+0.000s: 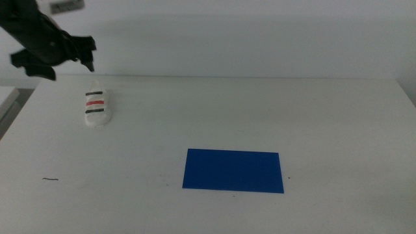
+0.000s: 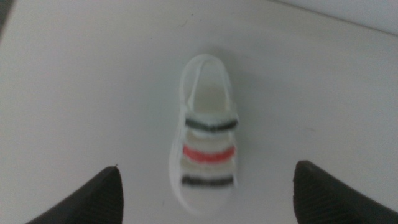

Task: Use one arm to grab the shoe from the table and place it on the mat.

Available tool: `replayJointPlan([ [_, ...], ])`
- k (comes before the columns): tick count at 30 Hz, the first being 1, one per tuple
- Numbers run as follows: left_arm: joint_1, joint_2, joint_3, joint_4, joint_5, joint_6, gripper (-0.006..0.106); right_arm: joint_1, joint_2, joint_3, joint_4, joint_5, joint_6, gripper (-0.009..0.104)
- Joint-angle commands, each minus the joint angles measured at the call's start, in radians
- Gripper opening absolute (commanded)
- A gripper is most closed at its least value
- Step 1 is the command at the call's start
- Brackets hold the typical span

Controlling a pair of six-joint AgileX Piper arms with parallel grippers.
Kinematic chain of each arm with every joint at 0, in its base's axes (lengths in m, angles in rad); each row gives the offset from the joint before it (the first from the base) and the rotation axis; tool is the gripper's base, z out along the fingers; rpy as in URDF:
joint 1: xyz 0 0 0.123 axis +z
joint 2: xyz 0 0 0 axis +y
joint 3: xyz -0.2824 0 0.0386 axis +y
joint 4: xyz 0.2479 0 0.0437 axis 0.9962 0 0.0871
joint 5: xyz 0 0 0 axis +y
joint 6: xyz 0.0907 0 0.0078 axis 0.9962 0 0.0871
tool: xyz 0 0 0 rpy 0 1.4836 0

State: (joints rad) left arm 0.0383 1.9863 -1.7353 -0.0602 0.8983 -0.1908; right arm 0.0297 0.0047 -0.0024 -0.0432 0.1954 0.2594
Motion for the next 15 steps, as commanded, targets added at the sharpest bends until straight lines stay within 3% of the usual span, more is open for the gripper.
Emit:
replayJointPlan([
  [1,0.0,0.088,-0.077,0.001,0.02,-0.021,0.094,0.002,-0.005,0.002,-0.006,-0.01,-0.004,0.079],
  [15,-0.017,0.345,-0.172,-0.053,-0.119,0.037,0.094,0.002,-0.005,0.002,-0.006,-0.01,0.022,0.079],
])
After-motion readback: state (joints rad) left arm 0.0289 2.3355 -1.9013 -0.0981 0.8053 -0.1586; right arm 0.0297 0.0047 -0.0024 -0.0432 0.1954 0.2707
